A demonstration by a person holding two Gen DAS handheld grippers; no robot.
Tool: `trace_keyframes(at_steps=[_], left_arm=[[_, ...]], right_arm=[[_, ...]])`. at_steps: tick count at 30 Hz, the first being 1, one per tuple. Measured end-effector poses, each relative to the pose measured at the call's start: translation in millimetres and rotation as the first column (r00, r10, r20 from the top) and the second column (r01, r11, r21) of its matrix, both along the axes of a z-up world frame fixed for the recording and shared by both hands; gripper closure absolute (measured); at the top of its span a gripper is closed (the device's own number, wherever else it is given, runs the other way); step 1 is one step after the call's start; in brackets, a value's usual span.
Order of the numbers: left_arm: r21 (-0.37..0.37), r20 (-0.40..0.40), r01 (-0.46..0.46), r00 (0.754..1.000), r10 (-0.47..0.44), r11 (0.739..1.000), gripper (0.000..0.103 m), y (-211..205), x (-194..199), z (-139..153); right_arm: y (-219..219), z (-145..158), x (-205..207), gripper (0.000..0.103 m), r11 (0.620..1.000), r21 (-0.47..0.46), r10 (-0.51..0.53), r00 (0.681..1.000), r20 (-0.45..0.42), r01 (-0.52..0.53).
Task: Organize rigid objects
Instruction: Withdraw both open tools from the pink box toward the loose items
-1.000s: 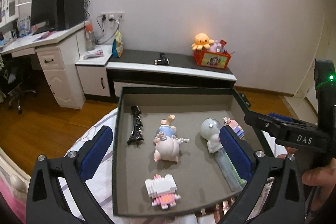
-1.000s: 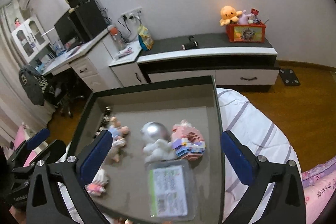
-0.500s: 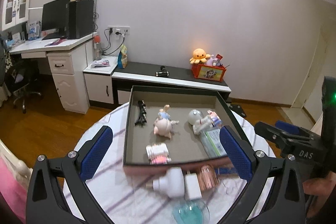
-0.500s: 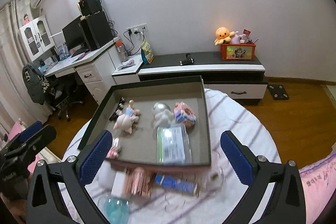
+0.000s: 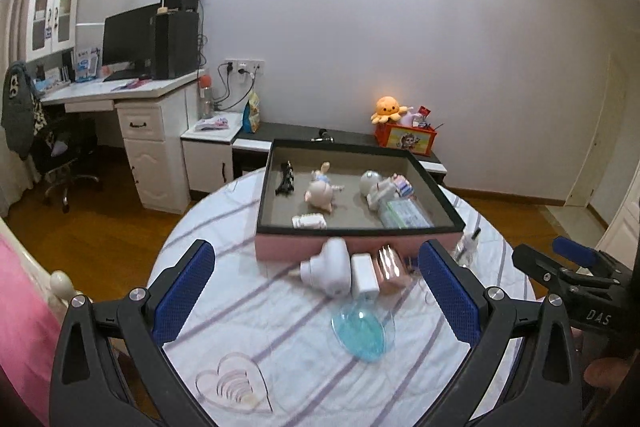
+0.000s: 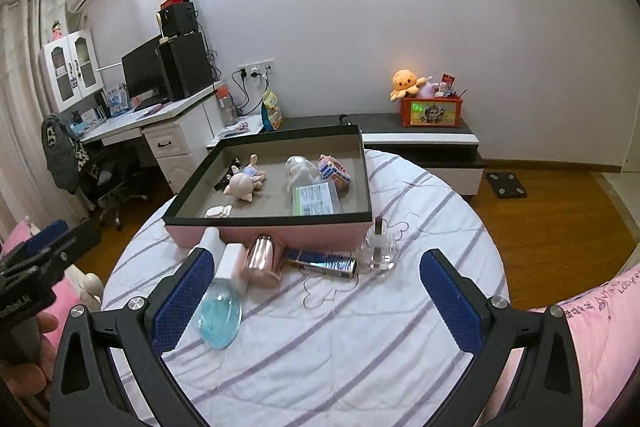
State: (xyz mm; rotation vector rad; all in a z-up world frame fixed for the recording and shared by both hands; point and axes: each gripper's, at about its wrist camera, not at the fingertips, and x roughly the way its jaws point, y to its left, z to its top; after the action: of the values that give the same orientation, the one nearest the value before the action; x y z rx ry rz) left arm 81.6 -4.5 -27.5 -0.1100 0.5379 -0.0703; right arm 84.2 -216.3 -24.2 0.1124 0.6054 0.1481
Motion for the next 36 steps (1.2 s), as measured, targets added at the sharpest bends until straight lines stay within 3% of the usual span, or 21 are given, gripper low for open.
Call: trace_keyframes(at_steps=[12,23,36], left_arm=[[0.000,0.027,-0.011,1.000,0.011,1.000,0.000,-2.5,-43.4,-8.5],[-0.002,0.045,-0.006,0.999,0.006,1.000,0.000,-6.9,-52.3,-4.7],[0.000,0.005,0.014,1.000,-0.014,1.000,0.000,-12.3,-46.7,-15.7]], right_arm=[[1.4,3.2,-35.3,0.000,1.000,-0.006,-0.018,0.999,0.047,0.018],[6.4,4.3,-42.2,0.000,1.000,-0.011,-0.001,0.998,0.056,0.002],[-3.6,-1.5,-39.2,0.000,1.000,-0.012,-0.025,0.999,0.030,0.025]])
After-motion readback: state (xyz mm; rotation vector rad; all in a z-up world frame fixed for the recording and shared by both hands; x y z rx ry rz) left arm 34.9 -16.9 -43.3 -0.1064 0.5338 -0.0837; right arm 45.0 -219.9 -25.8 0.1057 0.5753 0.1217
